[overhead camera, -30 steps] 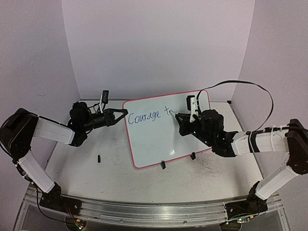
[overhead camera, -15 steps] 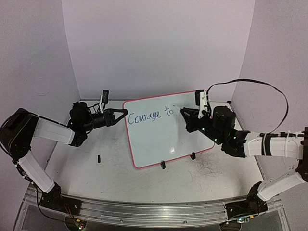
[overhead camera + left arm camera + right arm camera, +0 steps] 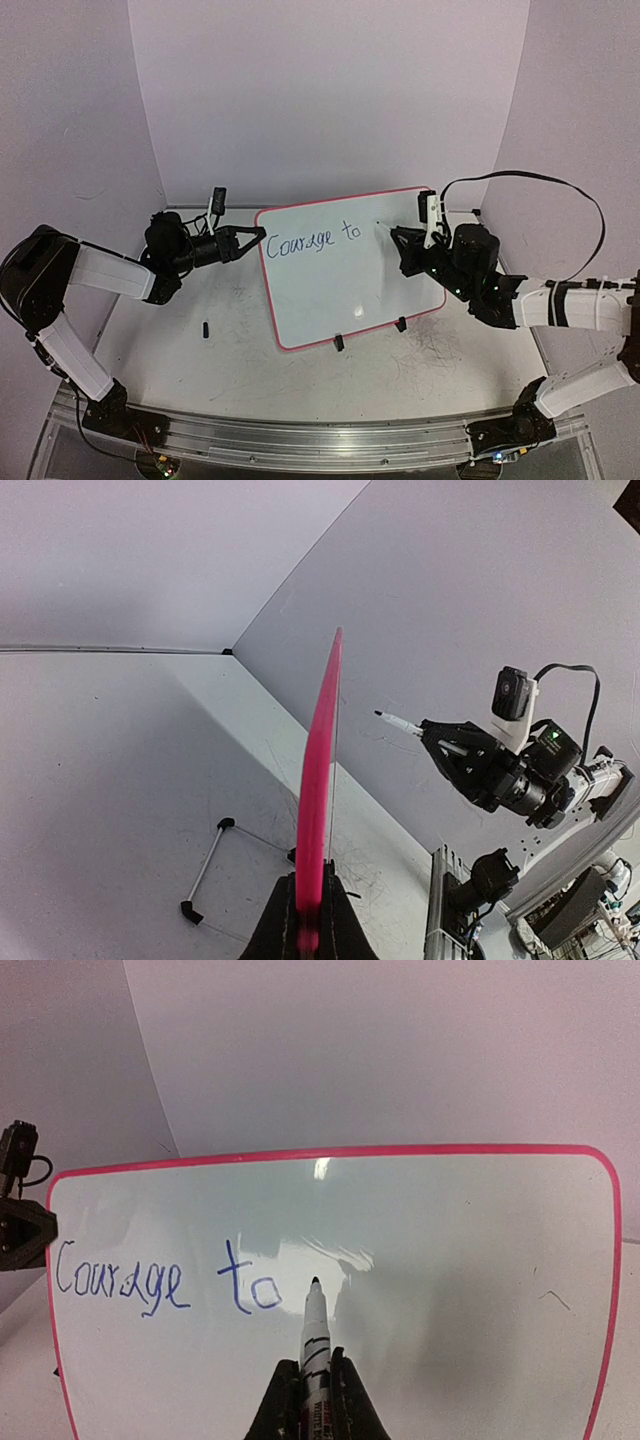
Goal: Write a sentence on the whiteboard
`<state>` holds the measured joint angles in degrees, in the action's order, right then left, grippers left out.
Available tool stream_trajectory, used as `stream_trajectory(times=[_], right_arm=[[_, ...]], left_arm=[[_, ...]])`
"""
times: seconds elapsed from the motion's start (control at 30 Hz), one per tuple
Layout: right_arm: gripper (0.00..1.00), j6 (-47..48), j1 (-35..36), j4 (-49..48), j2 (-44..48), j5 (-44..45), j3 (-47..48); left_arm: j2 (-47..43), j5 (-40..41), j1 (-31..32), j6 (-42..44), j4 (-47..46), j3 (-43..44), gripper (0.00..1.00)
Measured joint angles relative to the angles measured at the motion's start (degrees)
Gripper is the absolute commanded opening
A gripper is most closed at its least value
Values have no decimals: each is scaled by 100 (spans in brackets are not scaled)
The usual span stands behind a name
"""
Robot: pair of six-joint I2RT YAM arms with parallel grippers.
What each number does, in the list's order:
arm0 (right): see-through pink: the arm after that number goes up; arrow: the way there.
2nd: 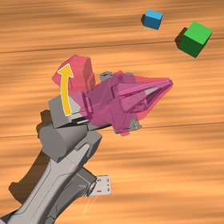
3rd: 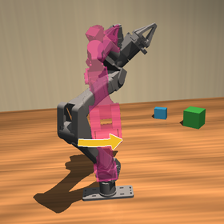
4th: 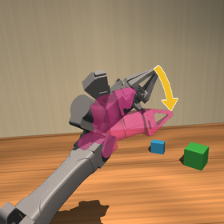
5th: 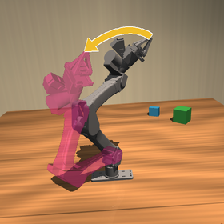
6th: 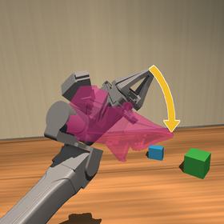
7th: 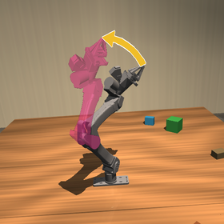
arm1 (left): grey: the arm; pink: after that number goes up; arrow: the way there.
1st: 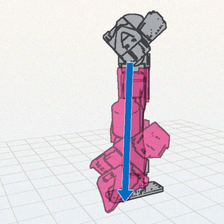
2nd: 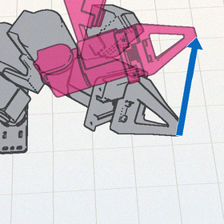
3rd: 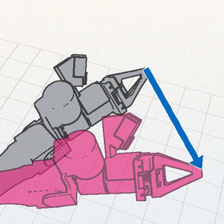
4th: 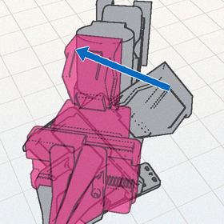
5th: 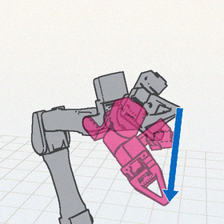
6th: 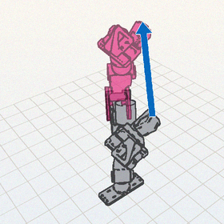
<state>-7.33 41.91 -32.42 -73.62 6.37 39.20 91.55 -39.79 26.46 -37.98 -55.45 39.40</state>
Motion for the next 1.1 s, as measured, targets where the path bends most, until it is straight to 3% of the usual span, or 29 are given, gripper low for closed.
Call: stream_trajectory(times=[1.1], right_arm=[[0,17,0,-98,-250,265,0]], left_arm=[[-76,155,61,44,130,0,0]])
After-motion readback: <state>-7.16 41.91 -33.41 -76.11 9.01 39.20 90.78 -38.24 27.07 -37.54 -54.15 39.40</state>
